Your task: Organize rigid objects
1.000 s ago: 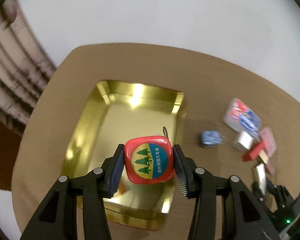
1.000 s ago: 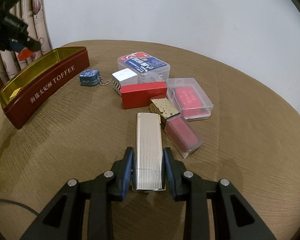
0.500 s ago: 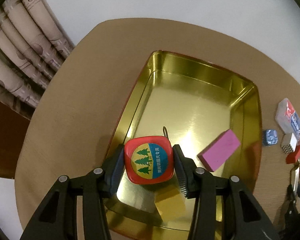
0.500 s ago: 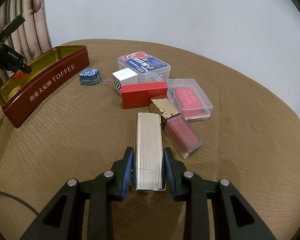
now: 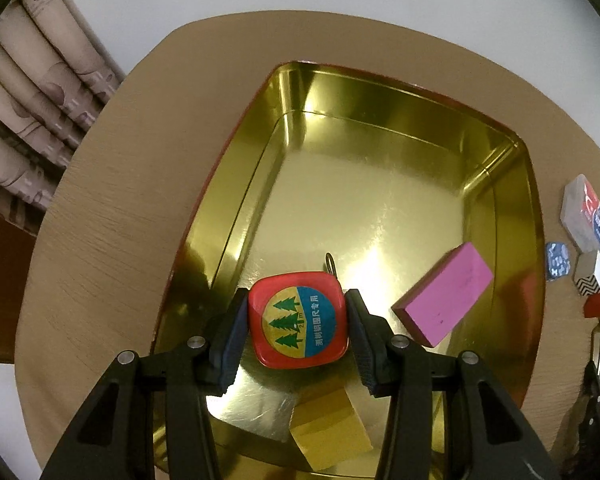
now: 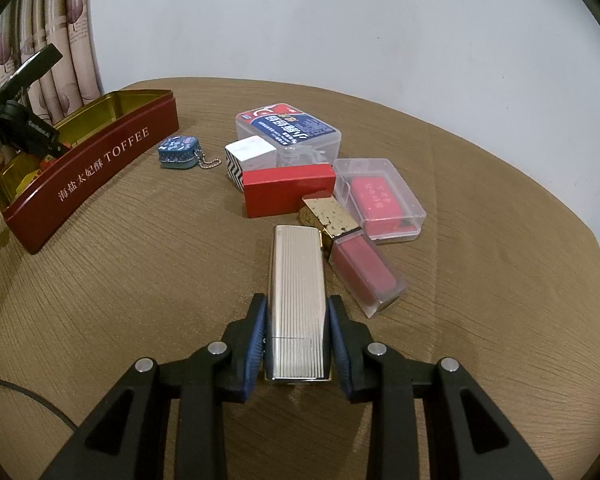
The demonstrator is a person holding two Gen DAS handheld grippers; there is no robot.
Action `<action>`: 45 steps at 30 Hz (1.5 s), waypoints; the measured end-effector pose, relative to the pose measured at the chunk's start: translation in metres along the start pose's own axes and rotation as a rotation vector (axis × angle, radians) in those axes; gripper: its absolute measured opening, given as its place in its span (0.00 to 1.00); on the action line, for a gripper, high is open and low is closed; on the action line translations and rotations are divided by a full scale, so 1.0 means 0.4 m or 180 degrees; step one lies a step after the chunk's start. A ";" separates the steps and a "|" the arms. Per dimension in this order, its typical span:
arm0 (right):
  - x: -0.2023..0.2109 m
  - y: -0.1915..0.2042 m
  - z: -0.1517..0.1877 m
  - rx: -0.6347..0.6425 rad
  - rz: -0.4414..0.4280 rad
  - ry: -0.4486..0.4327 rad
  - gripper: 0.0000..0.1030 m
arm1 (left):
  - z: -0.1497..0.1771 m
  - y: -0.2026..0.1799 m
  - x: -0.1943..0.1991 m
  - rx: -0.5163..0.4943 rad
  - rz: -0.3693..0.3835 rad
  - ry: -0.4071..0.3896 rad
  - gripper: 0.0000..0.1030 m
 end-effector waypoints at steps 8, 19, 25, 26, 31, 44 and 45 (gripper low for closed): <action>0.000 -0.002 0.001 0.0007 0.0004 -0.0001 0.30 | 0.002 -0.001 -0.001 0.0020 -0.0009 0.0006 0.45; -0.003 -0.002 0.002 0.0008 0.0004 0.0001 0.30 | -0.008 0.012 0.046 0.0040 -0.0047 -0.0172 0.55; -0.003 0.000 0.003 0.0014 0.0017 0.0003 0.30 | 0.010 0.017 0.139 -0.0024 -0.0138 -0.0562 0.65; -0.002 0.002 0.004 0.0015 0.0023 0.0004 0.30 | 0.019 0.019 0.156 -0.0037 -0.0178 -0.0634 0.68; -0.007 0.001 0.000 -0.0023 0.0069 0.0071 0.30 | 0.069 0.035 0.197 0.0094 -0.0173 -0.0847 0.73; -0.007 0.001 -0.012 -0.0225 0.0197 0.0385 0.29 | 0.155 0.125 0.211 0.0332 -0.0380 -0.1088 0.74; -0.005 0.001 -0.014 -0.0233 0.0221 0.0389 0.29 | 0.151 0.131 0.213 0.0362 -0.0370 -0.1116 0.76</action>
Point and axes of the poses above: each gripper's, at about its wrist camera, not at the fingertips, and x roughly against the way its jaws point, y to its left, z to its underside, the point moved 10 cm from there along -x, roughly the way its jaws point
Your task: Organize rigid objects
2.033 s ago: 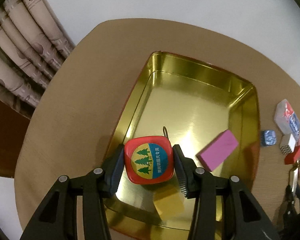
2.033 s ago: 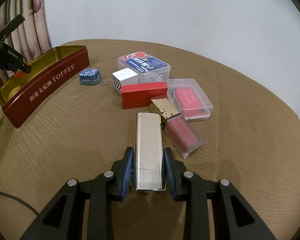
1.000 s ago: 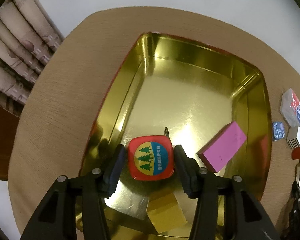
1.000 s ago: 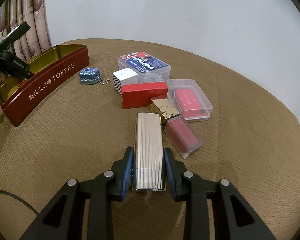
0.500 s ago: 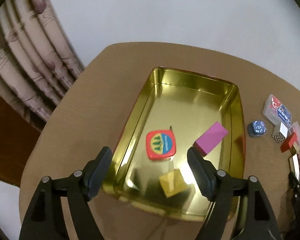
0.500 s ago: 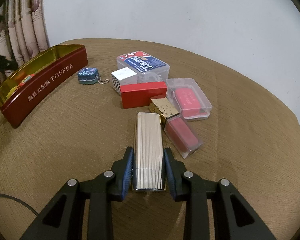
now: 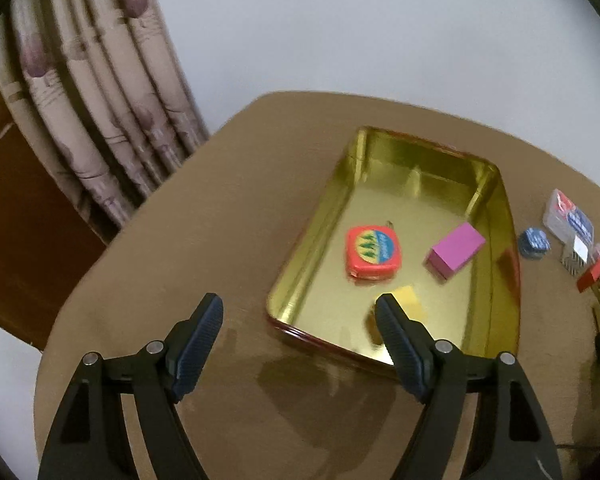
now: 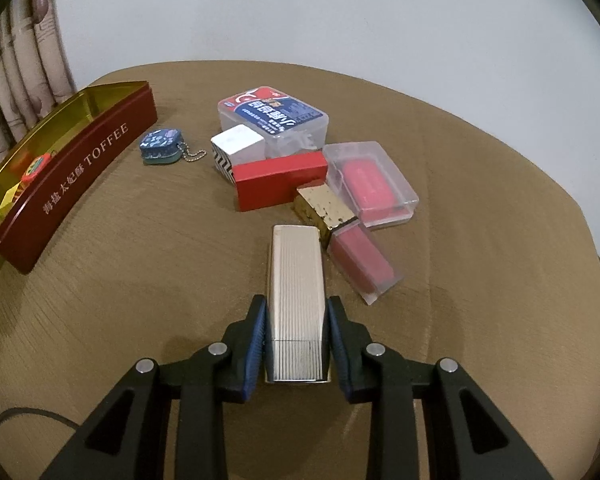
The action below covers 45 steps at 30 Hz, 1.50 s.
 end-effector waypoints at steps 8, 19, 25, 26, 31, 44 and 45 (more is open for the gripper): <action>0.032 0.051 -0.011 0.0025 0.0039 0.0007 0.29 | -0.004 0.053 -0.011 0.0298 0.0024 0.0048 0.85; 0.114 0.274 -0.125 0.0444 -0.0299 -0.0251 0.29 | 0.010 0.077 -0.037 0.0404 -0.0002 0.0164 0.86; 0.155 0.417 -0.176 0.0706 -0.0510 -0.0358 0.29 | 0.016 0.077 -0.048 0.0420 0.0017 0.0221 0.86; 0.158 0.432 -0.182 0.0724 -0.0523 -0.0361 0.29 | 0.015 0.078 -0.049 0.0422 0.0004 0.0223 0.86; 0.144 0.520 -0.206 0.0847 -0.0593 -0.0330 0.29 | 0.013 0.091 -0.055 0.0485 0.0023 0.0253 0.87; 0.052 0.656 -0.244 0.1166 -0.0479 -0.0097 0.29 | 0.006 0.112 -0.064 0.0620 0.0047 0.0297 0.87; 0.040 0.662 -0.245 0.1172 -0.0463 -0.0069 0.29 | 0.006 0.112 -0.065 0.0620 0.0044 0.0298 0.87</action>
Point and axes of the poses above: each gripper's, at about its wrist camera, not at the fingertips, and x roughly against the way its jaws point, y to its left, z to its underside, the point moved 10 cm from there along -x, roughly the way its jaws point
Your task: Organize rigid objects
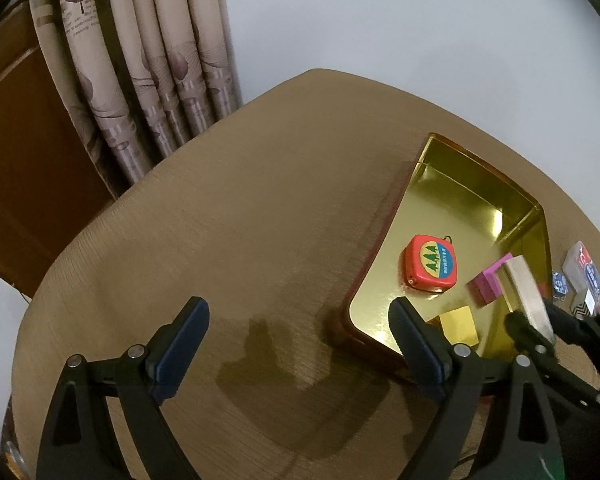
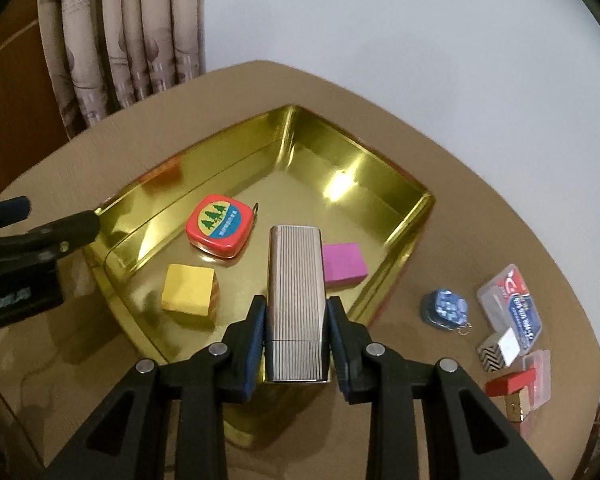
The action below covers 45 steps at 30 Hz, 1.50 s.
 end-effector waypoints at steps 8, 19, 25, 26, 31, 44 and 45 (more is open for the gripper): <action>-0.057 -0.003 0.010 -0.0012 0.0019 0.0171 0.29 | -0.003 0.003 -0.004 0.0045 0.0021 0.0028 0.87; -0.097 0.015 0.009 0.0043 -0.0090 0.0274 0.29 | -0.006 -0.005 -0.010 0.0056 0.0030 0.0055 0.87; -0.100 0.015 0.003 0.0054 -0.0106 0.0282 0.30 | -0.008 -0.002 -0.010 0.0069 0.0037 0.0060 0.87; -0.100 0.015 0.003 0.0048 -0.0107 0.0275 0.30 | -0.008 -0.001 -0.010 0.0068 0.0033 0.0058 0.87; -0.091 0.008 0.001 0.0040 -0.0083 0.0237 0.37 | -0.007 -0.002 -0.010 0.0066 0.0023 0.0052 0.87; 0.026 -0.050 -0.020 -0.0175 -0.0099 -0.0076 0.39 | -0.005 -0.008 -0.005 -0.0006 -0.0048 0.0000 0.87; 0.040 -0.061 -0.015 -0.0201 -0.0096 -0.0113 0.39 | -0.006 -0.008 -0.005 -0.0010 -0.0051 -0.0005 0.87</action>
Point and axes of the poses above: each gripper's, at about its wrist camera, not at the fingertips, and x roughly against the way its jaws point, y to its left, z to its underside, the point moved 10 cm from there along -x, roughly the way its jaws point
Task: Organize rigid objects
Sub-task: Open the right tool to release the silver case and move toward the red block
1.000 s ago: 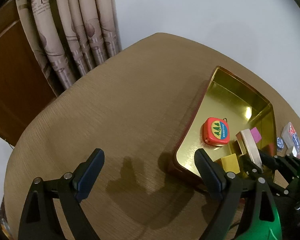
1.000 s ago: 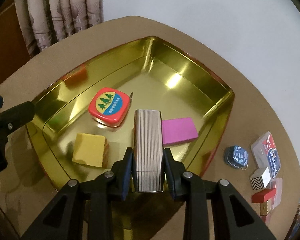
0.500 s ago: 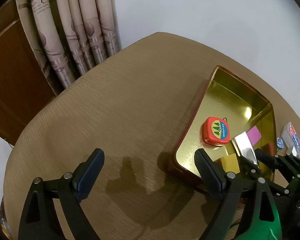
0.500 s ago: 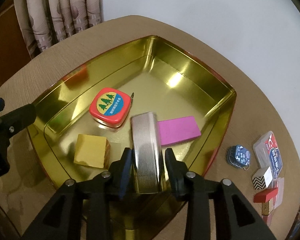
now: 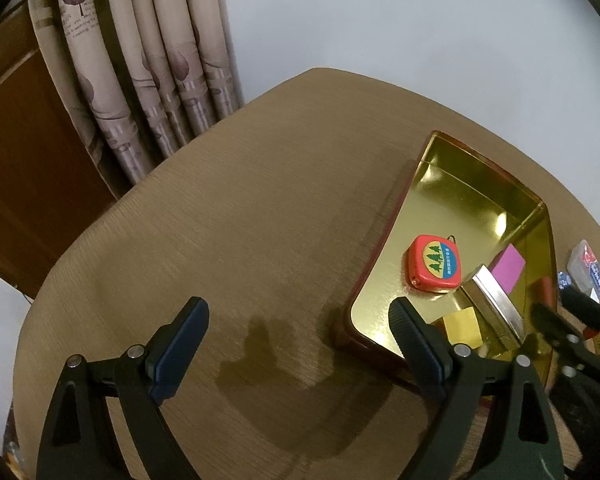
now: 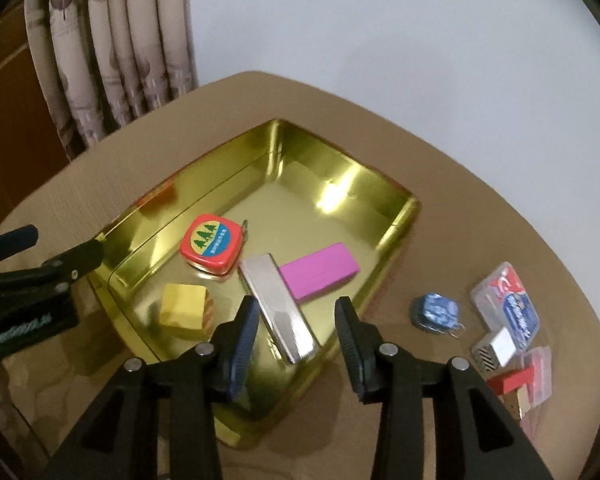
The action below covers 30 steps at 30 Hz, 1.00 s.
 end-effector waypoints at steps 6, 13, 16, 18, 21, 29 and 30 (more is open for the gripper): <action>0.058 -0.082 0.052 -0.0133 0.0075 -0.0069 0.39 | -0.002 -0.005 0.001 -0.0075 -0.0037 -0.0024 0.87; 0.083 -0.266 0.206 -0.0505 0.0335 0.0087 0.39 | 0.000 -0.009 0.005 -0.0130 -0.0074 -0.0040 0.87; 0.084 -0.347 0.273 -0.0701 0.0448 0.0172 0.39 | 0.000 -0.009 0.005 -0.0124 -0.0041 -0.0024 0.87; 0.087 -0.409 0.320 -0.0846 0.0546 0.0216 0.39 | -0.002 -0.005 0.007 -0.0099 -0.0050 -0.0040 0.87; 0.089 -0.503 0.383 -0.0972 0.0706 0.0273 0.39 | -0.004 -0.006 0.004 -0.0122 -0.0089 -0.0041 0.87; 0.065 -0.638 0.439 -0.1018 0.0585 0.0273 0.41 | 0.002 -0.018 0.004 -0.0227 -0.0071 -0.0074 0.87; 0.059 -0.641 0.434 -0.0998 0.0518 0.0245 0.42 | 0.003 -0.019 0.004 -0.0188 0.0008 -0.0062 0.87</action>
Point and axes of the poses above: each gripper's, at about its wrist camera, not at the fingertips, and x roughly against the way its jaws point, y to its left, z to its underside, the point moved 10 cm from there along -x, roughly the way its jaws point
